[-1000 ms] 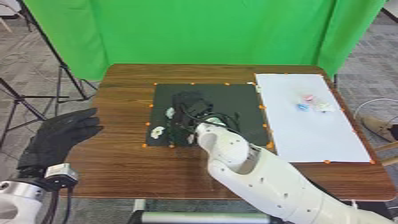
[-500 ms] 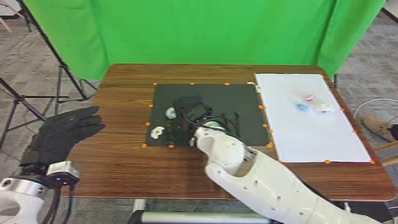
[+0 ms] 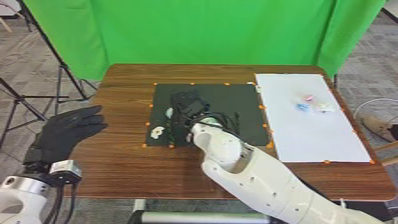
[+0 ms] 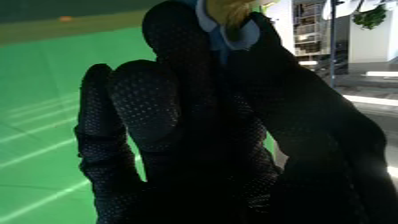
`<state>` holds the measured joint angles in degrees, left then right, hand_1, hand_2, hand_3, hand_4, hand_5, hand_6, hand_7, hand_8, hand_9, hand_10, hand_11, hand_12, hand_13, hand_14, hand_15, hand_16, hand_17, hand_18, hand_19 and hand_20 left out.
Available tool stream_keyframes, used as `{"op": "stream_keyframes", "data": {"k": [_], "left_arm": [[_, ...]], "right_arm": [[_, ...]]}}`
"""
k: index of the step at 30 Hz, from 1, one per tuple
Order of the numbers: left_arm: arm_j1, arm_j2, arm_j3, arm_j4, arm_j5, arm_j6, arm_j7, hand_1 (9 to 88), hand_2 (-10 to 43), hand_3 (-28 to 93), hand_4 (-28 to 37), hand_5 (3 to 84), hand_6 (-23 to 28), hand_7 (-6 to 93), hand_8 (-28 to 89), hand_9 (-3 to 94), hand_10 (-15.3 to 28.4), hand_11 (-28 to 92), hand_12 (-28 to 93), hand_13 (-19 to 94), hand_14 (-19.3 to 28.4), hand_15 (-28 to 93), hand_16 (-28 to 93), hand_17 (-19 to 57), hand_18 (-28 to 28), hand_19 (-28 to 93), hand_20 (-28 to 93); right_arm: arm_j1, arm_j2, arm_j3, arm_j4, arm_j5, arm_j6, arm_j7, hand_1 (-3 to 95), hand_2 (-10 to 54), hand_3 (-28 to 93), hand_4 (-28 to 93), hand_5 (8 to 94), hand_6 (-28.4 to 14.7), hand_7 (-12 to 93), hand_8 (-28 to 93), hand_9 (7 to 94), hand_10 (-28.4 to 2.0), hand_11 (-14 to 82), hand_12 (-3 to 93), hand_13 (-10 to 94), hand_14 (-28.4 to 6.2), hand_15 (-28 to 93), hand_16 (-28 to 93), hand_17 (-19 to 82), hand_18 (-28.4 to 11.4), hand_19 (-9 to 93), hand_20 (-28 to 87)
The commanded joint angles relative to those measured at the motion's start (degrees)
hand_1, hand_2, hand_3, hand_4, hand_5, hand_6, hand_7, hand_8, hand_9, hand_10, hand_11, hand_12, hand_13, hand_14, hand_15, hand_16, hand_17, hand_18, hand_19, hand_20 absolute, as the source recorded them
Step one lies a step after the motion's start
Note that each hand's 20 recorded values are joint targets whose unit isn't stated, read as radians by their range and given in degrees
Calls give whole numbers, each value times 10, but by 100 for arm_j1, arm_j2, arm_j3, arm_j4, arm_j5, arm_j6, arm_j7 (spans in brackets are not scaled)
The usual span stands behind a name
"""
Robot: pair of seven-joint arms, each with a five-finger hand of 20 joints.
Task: Arrange flowers
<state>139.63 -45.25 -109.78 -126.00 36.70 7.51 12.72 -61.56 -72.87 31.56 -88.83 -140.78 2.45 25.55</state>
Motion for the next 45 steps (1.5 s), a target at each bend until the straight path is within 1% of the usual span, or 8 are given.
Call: {"op": "stream_keyframes", "data": {"k": [1,8,11,12,14,26,35,45], "left_arm": [[-53,1,95,33,36,-90,-54,276,54,804,-108,480,143,111,-67,418,222,359,120,313,284,612,-116,-82,220,559,209],[-140,-28,146,60,56,-166,-122,275,54,806,-109,483,144,120,-72,419,223,371,118,315,284,620,-119,-82,220,561,210],[-147,23,194,87,-206,-179,40,276,54,807,-110,486,145,122,-73,420,225,373,117,317,284,622,-120,-82,220,561,210],[-146,25,196,88,-229,-178,57,276,54,807,-111,487,146,123,-73,421,225,375,117,318,284,623,-120,-82,220,561,210],[-125,48,184,69,-142,-130,50,276,53,808,-112,488,146,126,-74,422,226,377,116,319,284,625,-121,-82,221,562,211],[-133,122,191,-3,-117,-124,238,275,52,813,-115,493,148,136,-79,428,230,387,117,324,284,631,-123,-81,222,566,211],[-61,94,175,-14,-121,-94,255,275,51,814,-115,493,148,136,-79,426,229,389,116,324,284,631,-124,-81,222,566,210],[-77,93,187,-4,-118,-85,236,276,51,814,-116,494,148,140,-81,429,231,392,117,326,284,632,-124,-81,222,567,211]], "right_arm": [[253,-29,16,148,-278,-26,82,502,-52,749,-283,822,5,223,62,846,-91,293,286,713,-67,701,257,254,-216,811,228],[189,-35,95,273,-494,-221,64,505,-47,741,-283,817,5,224,51,838,-89,295,286,705,-68,700,255,242,-216,804,227],[127,-46,162,286,-605,-372,32,505,-44,735,-283,811,6,230,40,834,-89,297,284,695,-68,698,254,237,-216,801,226],[101,-45,171,293,-653,-416,25,504,-44,734,-283,811,7,230,38,833,-89,297,284,694,-69,698,254,235,-215,800,226],[61,-50,206,306,-702,-504,32,504,-43,732,-283,808,9,230,32,832,-89,298,283,690,-70,698,253,232,-215,797,225],[-68,-132,316,308,-789,-623,-44,490,-48,737,-283,805,13,238,18,825,-89,301,278,678,-74,699,248,223,-217,791,226],[-80,-122,420,303,-751,-893,58,474,-61,745,-283,774,5,250,7,800,-89,295,282,650,-83,706,246,202,-221,781,228],[-149,-201,527,239,-649,-1132,41,396,-82,776,-283,724,-6,249,-16,736,-120,365,204,606,-98,727,227,173,-230,764,243]]}}
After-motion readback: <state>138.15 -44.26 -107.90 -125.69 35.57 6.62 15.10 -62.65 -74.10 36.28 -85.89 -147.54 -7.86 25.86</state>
